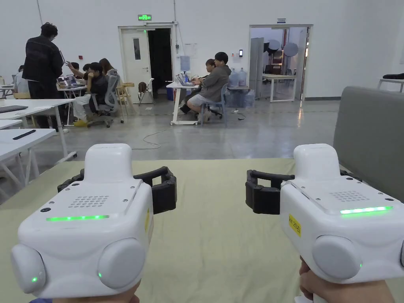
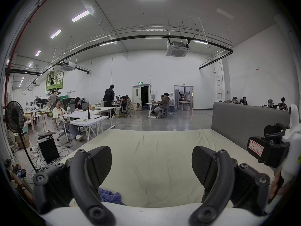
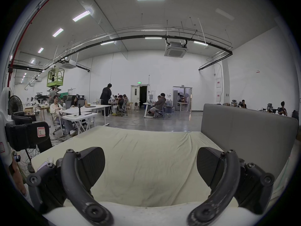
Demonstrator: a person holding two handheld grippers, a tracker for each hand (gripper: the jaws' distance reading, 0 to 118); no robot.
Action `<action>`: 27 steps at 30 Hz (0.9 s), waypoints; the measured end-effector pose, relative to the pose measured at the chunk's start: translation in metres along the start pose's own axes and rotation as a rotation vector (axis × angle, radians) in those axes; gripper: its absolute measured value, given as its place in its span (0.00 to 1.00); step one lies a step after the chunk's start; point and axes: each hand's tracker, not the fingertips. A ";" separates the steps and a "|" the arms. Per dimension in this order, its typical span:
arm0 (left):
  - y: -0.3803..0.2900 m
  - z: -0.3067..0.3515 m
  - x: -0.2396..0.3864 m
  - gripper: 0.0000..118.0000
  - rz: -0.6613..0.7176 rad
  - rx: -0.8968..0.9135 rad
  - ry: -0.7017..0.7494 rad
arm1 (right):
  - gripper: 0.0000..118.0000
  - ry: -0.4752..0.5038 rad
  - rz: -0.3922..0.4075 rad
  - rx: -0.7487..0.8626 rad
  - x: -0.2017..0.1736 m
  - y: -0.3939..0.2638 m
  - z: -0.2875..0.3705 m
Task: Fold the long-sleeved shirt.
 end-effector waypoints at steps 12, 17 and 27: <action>-0.004 0.002 -0.002 0.04 0.001 0.052 -0.050 | 0.00 -0.011 0.020 0.042 -0.002 -0.002 0.005; -0.014 0.000 -0.004 0.00 0.072 0.005 -0.209 | 0.00 0.026 0.004 -0.028 -0.007 -0.011 -0.006; -0.017 -0.003 -0.023 0.00 0.070 -0.101 -0.202 | 0.00 0.073 0.040 0.001 -0.048 -0.016 -0.019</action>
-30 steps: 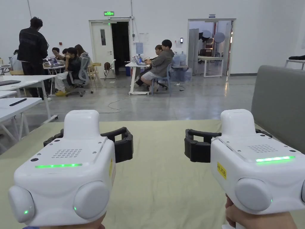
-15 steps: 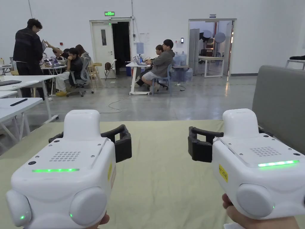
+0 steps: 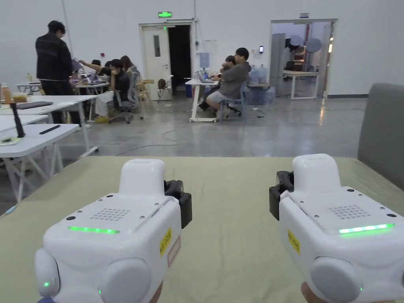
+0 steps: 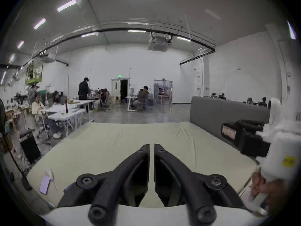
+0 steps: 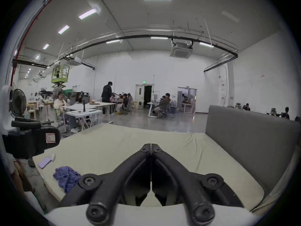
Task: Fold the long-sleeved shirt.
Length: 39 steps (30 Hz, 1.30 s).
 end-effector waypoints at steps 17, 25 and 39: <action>-0.096 0.016 -0.243 0.09 0.172 -0.259 0.493 | 0.00 0.728 -0.010 -0.077 -0.126 -0.006 0.000; -0.200 -0.095 -0.292 0.99 0.294 -0.530 0.426 | 0.00 0.618 0.043 -0.200 -0.095 -0.055 -0.037; -0.233 -0.202 -0.310 0.21 0.431 -0.672 0.340 | 0.00 0.439 -0.067 -0.327 -0.024 -0.084 -0.060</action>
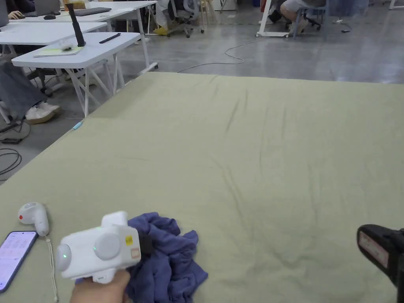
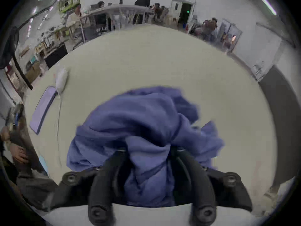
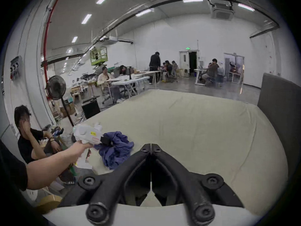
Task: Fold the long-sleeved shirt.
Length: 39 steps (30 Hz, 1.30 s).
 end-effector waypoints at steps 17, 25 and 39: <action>0.094 0.279 0.353 0.18 -0.462 0.518 -0.556 | 0.00 -0.054 -0.127 0.179 0.074 0.038 0.151; -0.066 0.074 0.449 0.18 -0.587 -0.011 -0.417 | 0.00 -0.122 -0.135 0.175 0.085 -0.005 0.192; -0.157 0.009 0.450 0.82 -0.449 -0.290 -0.502 | 0.00 -0.192 -0.295 0.116 0.127 -0.058 0.210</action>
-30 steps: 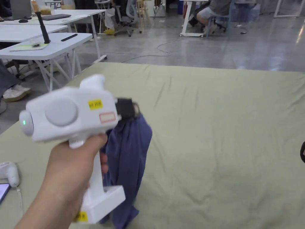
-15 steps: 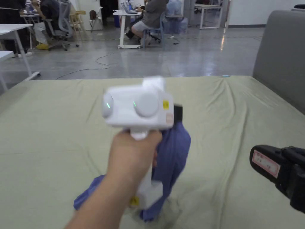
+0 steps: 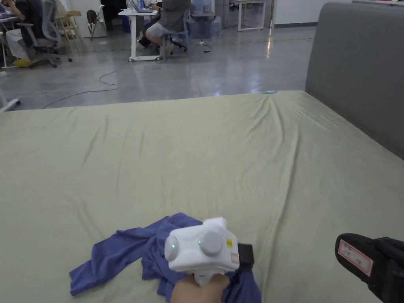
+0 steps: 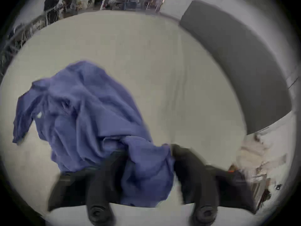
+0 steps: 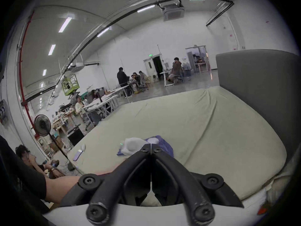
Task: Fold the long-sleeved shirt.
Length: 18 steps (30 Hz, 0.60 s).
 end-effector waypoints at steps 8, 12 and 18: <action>-0.018 0.180 -0.030 0.95 -0.114 0.347 -0.008 | 0.00 0.061 -0.039 -0.006 -0.010 -0.006 -0.023; -0.076 0.187 -0.079 0.00 -0.099 0.213 0.168 | 0.00 0.099 -0.110 -0.089 -0.014 -0.021 -0.061; -0.123 0.160 -0.134 0.09 0.097 0.032 0.145 | 0.00 0.085 -0.137 -0.244 -0.030 -0.044 -0.115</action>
